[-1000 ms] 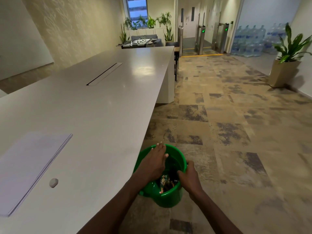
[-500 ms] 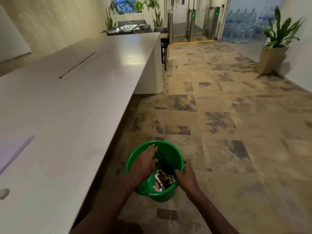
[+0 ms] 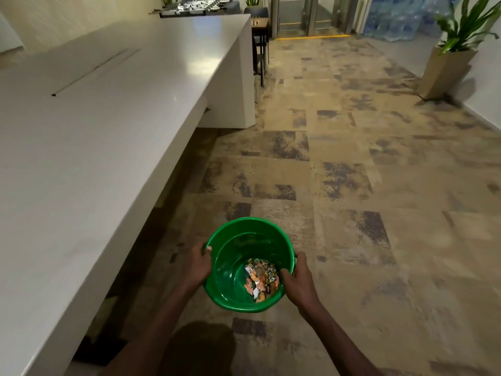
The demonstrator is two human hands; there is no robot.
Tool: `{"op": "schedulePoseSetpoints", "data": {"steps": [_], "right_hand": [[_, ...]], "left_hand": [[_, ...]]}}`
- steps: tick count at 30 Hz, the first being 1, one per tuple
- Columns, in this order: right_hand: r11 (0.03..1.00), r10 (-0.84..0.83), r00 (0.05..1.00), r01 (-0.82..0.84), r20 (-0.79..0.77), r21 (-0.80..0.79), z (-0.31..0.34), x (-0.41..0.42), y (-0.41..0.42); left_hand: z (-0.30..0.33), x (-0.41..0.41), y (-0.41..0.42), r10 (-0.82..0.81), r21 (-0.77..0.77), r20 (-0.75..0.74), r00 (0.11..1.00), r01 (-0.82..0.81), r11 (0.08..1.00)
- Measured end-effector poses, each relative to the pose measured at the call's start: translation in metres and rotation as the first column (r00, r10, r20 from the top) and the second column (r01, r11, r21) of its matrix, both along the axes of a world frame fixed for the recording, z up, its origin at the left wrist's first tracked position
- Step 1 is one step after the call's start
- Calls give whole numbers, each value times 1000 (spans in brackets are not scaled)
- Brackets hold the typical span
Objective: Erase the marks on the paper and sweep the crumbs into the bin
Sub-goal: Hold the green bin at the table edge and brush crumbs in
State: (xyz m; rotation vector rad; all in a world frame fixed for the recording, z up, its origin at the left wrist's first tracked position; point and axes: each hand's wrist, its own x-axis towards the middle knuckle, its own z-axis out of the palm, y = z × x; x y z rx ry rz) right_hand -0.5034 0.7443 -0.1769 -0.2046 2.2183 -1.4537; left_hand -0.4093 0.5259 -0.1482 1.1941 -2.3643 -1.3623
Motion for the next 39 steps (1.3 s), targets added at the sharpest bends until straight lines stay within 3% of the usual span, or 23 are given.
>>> {"op": "schedulePoseSetpoints", "data": {"steps": [3,10,18,35,39], "right_hand": [[999,19,1000,-20,14,27,-25,-11,3],[995,46,998,-49,36,86,-95,-40,4],[991,54,984,-74,170,111,-221,-70,-9],[967,127,964,-173,234,188,-499,-101,-42],[960,157,959,-204,235,194,-546,-103,-51]], "left_hand": [[-36,-14,-4,84,138,-41,996,-77,987],[-121,-37,-20,81,225,38,996,-87,970],[-252,-58,-36,52,278,144,988,-91,956],[-538,-80,-63,21,311,250,968,-101,945],[-556,-86,-62,0,315,276,961,-90,945]]}}
